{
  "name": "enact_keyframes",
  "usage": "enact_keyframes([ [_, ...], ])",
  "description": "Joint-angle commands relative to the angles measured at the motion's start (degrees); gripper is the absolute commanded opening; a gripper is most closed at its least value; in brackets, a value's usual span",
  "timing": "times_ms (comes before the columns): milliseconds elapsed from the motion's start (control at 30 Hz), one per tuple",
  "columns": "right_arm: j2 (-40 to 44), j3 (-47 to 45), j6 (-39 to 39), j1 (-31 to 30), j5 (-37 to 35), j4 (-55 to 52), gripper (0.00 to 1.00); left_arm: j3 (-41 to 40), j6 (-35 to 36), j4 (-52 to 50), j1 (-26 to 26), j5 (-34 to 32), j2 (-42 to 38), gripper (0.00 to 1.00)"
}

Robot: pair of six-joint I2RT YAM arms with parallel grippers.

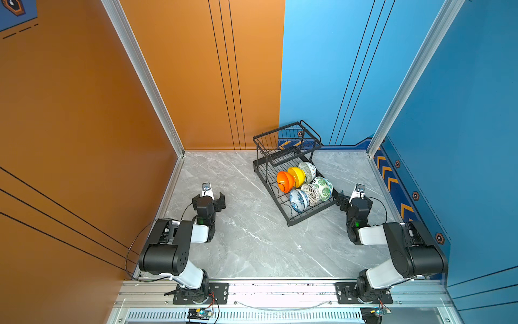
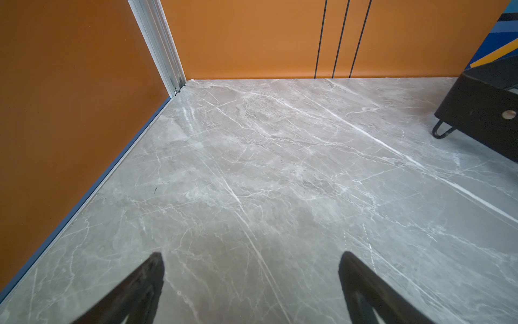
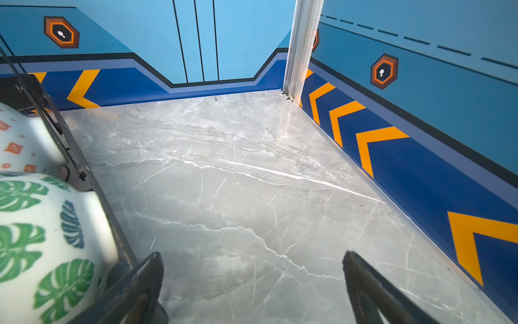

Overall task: Load bowls into a dish rack
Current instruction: Reset both arms

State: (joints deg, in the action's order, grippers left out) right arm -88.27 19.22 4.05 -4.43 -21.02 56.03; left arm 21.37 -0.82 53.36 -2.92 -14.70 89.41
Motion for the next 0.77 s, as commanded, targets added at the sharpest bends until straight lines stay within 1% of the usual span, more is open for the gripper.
enact_keyframes([
  [0,-0.56,0.77,-0.37,-0.54,1.23,-0.82,1.0,-0.15,1.06,1.0,-0.42,0.16,0.3,0.98],
  [467,-0.59,0.9,-0.25,-0.14,2.13,-1.08,1.0,-0.18,1.14,0.91,-0.42,0.15,0.27,0.98],
  [567,-0.46,1.34,0.22,0.71,3.96,-2.14,1.0,-0.24,1.06,0.91,-0.43,0.12,0.28,0.98],
  [733,-0.51,0.91,-0.45,0.08,3.7,-1.19,1.0,-0.21,1.17,1.0,-0.42,0.12,0.3,0.98],
])
